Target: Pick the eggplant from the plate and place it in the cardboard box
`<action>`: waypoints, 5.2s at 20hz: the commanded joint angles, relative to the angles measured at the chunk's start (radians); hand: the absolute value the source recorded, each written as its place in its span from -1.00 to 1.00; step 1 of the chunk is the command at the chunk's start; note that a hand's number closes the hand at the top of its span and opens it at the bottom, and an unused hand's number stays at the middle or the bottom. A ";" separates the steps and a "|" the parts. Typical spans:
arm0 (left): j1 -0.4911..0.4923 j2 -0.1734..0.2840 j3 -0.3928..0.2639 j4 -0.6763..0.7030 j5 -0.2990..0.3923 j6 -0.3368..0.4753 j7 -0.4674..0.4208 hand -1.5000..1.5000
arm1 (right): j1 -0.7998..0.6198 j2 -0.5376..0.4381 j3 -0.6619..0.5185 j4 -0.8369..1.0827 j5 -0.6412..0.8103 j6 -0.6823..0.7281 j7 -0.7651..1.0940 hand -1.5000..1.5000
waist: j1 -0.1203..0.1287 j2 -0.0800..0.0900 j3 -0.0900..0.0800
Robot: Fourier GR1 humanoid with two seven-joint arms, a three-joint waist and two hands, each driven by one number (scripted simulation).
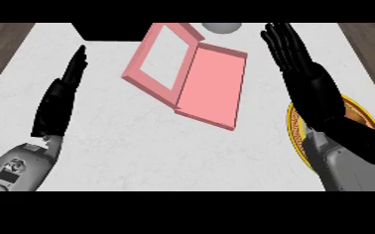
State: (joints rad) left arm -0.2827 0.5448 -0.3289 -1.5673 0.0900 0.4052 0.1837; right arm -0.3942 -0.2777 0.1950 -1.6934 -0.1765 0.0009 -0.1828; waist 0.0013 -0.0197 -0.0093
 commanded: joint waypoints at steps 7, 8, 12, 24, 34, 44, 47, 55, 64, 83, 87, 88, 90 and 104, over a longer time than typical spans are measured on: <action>0.133 0.025 0.006 0.053 0.011 -0.019 -0.022 0.00 | 0.134 -0.139 -0.484 0.050 -0.158 -0.165 -0.049 -1.00 | -0.190 -0.059 0.049; 0.153 0.036 0.019 0.058 0.010 -0.015 -0.038 0.00 | 0.378 -0.406 -0.414 0.277 0.091 -0.083 0.137 -1.00 | -0.165 0.053 0.002; 0.207 0.006 -0.020 0.090 0.025 -0.079 -0.140 0.00 | 0.504 -0.486 -0.583 0.402 0.022 0.016 -0.092 -1.00 | -0.067 0.022 0.011; 0.150 -0.059 -0.031 0.209 -0.010 -0.127 -0.218 0.00 | 0.551 -0.840 -0.482 0.164 0.102 0.371 0.242 -1.00 | -0.009 0.019 0.005; 0.120 -0.085 0.013 0.255 -0.024 -0.175 -0.241 0.00 | 0.357 -0.908 -0.364 0.043 0.037 0.527 0.691 -1.00 | 0.010 0.022 0.008; 0.121 -0.142 0.040 0.266 -0.089 -0.171 -0.233 0.00 | 0.183 -0.705 -0.161 0.109 0.193 0.538 0.892 -1.00 | 0.008 0.021 0.009; 0.074 -0.112 0.090 0.260 -0.077 -0.242 -0.181 0.00 | 0.109 -0.688 -0.198 0.210 0.194 0.617 0.879 -1.00 | 0.007 0.021 0.009; 0.147 -0.119 0.119 0.182 -0.136 -0.271 -0.174 0.00 | 0.091 -0.554 -0.175 0.195 0.323 0.616 0.921 -1.00 | 0.004 0.019 0.009; 0.072 -0.209 0.157 0.283 -0.195 -0.276 -0.192 0.00 | 0.088 -0.487 -0.156 0.328 0.556 0.562 0.671 -1.00 | 0.000 0.021 0.009; 0.162 -0.243 0.277 0.248 -0.272 -0.385 -0.249 0.00 | 0.019 -0.354 -0.241 0.506 0.764 0.617 0.577 -1.00 | 0.001 0.020 0.009; 0.121 -0.282 0.275 0.299 -0.298 -0.366 -0.250 0.00 | -0.029 -0.305 -0.208 0.639 0.816 0.575 0.501 -1.00 | 0.005 0.021 0.009; 0.154 -0.241 0.298 0.289 -0.258 -0.428 -0.276 0.00 | -0.023 -0.359 -0.237 0.693 0.810 0.585 0.443 -1.00 | 0.007 0.022 0.010; 0.190 -0.269 0.286 0.209 -0.292 -0.399 -0.241 0.00 | 0.002 -0.263 -0.211 0.594 0.833 0.577 0.550 -1.00 | 0.003 0.019 0.009; 0.155 -0.296 0.331 0.248 -0.323 -0.425 -0.261 0.00 | 0.063 -0.261 -0.166 0.640 0.986 0.440 0.368 1.00 | 0.001 0.020 0.009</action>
State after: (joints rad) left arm -0.1419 0.2482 -0.0088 -1.3239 -0.2310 -0.0190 -0.0499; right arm -0.3697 -0.5040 -0.0139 -1.0392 0.7490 0.4839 0.2703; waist 0.0030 -0.0049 -0.0072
